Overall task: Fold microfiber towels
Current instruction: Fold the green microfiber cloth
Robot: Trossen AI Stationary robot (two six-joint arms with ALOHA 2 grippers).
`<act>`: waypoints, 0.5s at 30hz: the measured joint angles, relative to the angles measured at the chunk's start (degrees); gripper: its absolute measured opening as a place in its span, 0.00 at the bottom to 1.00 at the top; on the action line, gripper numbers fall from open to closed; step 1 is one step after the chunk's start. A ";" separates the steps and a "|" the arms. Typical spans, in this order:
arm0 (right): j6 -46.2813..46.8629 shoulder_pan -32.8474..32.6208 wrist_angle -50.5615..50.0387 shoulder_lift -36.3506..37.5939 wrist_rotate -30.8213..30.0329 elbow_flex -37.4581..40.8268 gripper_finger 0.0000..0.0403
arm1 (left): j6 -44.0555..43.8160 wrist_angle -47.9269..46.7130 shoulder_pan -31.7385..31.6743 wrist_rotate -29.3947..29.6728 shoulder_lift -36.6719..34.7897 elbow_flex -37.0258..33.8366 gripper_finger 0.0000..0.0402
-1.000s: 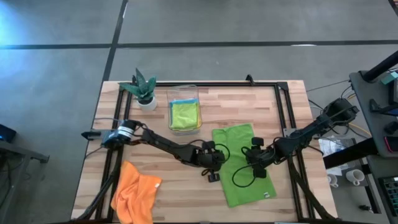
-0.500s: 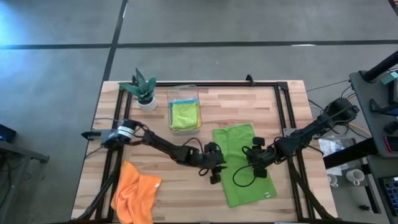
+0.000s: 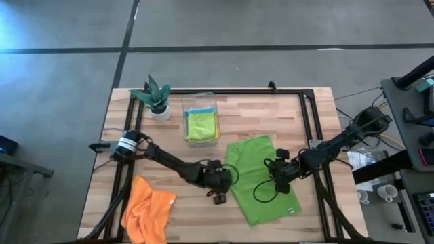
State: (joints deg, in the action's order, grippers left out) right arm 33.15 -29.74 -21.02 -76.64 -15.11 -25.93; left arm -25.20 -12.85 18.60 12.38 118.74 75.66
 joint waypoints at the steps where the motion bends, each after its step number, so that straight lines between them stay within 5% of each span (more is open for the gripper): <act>1: -0.10 0.02 -0.33 0.04 0.02 0.00 0.44 | -0.46 -3.71 0.59 0.10 -1.24 -0.08 0.23; 5: -0.25 0.00 -0.95 0.11 -0.02 0.04 0.44 | -3.73 -15.72 2.23 3.00 -6.41 -1.98 0.23; 7: -0.30 0.00 -0.92 0.11 0.00 0.04 0.44 | -4.14 -13.65 2.39 5.89 -9.07 -3.38 0.23; 15: -0.25 0.02 -0.86 0.17 -0.10 0.06 0.44 | 14.80 29.38 1.26 8.22 -8.53 -10.35 0.23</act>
State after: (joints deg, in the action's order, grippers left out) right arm 32.90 -29.72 -21.88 -76.47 -15.21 -25.88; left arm -10.40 16.53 19.86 20.60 110.21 65.30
